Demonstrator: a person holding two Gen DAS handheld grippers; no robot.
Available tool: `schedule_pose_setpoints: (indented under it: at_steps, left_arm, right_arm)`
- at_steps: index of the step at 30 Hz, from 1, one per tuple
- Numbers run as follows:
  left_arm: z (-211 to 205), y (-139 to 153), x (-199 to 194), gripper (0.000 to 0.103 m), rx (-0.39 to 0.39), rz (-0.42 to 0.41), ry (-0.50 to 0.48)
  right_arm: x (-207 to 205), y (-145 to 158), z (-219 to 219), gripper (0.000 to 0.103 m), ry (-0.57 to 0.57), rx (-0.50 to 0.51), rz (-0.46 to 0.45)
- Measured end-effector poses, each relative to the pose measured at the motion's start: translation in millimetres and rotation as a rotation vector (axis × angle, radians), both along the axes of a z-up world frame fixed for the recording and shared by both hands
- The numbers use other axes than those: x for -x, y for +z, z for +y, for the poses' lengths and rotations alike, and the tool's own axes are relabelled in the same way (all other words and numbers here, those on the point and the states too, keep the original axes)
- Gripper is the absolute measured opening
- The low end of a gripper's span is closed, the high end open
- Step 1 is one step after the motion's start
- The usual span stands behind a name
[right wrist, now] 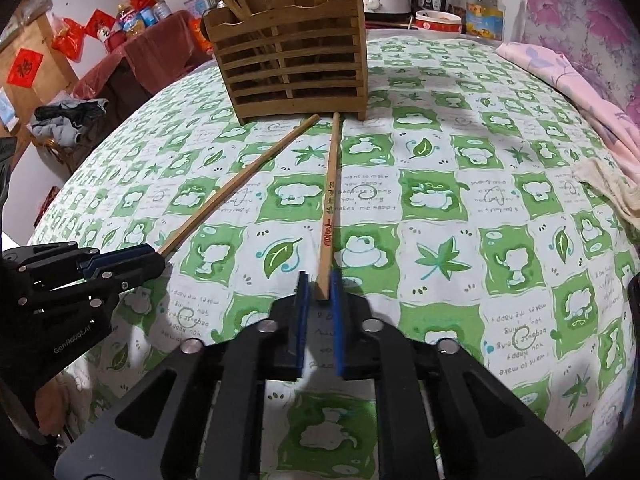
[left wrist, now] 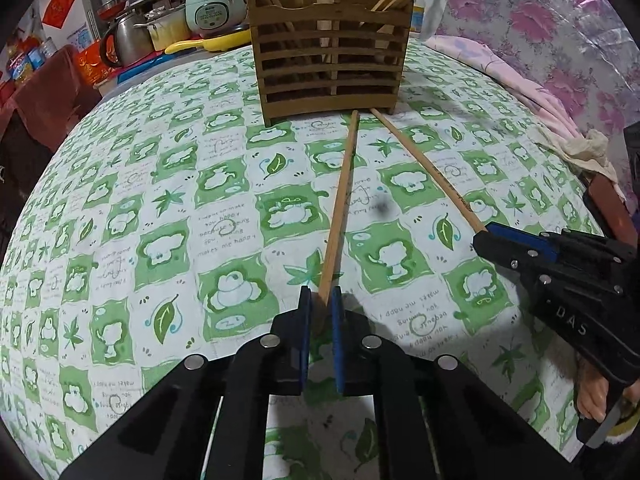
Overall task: Organize utensils
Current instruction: 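Lift both held chopsticks up and insert them into the wooden holder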
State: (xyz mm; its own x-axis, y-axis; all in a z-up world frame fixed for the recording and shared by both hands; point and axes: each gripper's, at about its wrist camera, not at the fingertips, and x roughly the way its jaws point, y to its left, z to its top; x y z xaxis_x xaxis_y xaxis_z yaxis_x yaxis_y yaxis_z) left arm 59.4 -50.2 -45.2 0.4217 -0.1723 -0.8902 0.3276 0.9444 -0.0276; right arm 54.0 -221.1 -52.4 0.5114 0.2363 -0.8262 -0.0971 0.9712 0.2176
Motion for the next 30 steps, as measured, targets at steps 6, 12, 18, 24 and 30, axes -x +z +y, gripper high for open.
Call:
schedule_pose_setpoints:
  at_steps: [6,12,18,24,30]
  left_arm:
    - [9,3,10,0.009,0.017,0.007,0.015]
    - [11,1,7,0.012,0.036,0.027,0.022]
    - [7,3,11,0.008,0.028,0.011,0.005]
    - [12,27,17,0.007,0.041,-0.046,0.02]
    - [12,97,19,0.007,0.075,-0.196,0.022]
  right_arm:
    - [12,4,3,0.007,0.031,0.009,-0.006]
    - [23,4,-5,0.009,0.035,-0.025,0.001]
    - [22,3,-3,0.007,0.038,-0.016,0.003]
    - [33,23,-7,0.006,0.022,-0.017,-0.089]
    - [39,86,-19,0.006,-0.008,-0.052,-0.246]
